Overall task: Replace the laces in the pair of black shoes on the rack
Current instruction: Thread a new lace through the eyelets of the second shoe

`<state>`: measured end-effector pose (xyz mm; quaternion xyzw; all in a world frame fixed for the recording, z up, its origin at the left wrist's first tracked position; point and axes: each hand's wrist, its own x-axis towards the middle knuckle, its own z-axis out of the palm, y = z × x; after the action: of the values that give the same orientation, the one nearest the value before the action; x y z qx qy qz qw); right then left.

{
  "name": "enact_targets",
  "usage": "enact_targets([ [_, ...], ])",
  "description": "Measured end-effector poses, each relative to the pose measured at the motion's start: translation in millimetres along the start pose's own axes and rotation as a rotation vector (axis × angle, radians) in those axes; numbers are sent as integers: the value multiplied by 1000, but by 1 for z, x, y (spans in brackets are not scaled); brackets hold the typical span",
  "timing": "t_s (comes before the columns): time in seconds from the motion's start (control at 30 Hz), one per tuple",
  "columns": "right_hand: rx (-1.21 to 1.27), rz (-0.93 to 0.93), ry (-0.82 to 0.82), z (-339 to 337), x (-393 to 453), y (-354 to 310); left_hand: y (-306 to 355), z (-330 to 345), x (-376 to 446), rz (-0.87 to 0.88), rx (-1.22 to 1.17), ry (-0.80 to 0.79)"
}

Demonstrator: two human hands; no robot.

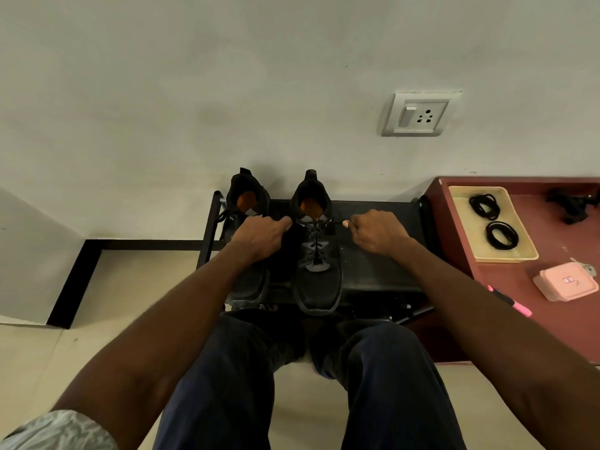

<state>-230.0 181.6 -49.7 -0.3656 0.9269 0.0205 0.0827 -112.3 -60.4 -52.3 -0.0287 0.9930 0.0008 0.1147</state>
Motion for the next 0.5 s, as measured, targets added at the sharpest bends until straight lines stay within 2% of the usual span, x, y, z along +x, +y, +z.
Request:
enact_targets([
  [0.13,61,57,-11,9,0,7,-6,2,-1,21,-24,59],
  [0.3,191,146,-5,16,-2,-6,-1,6,0,-29,-40,42],
  [0.5,696,378,50,11,-6,-2,10,9,-4,-103,-172,-53],
])
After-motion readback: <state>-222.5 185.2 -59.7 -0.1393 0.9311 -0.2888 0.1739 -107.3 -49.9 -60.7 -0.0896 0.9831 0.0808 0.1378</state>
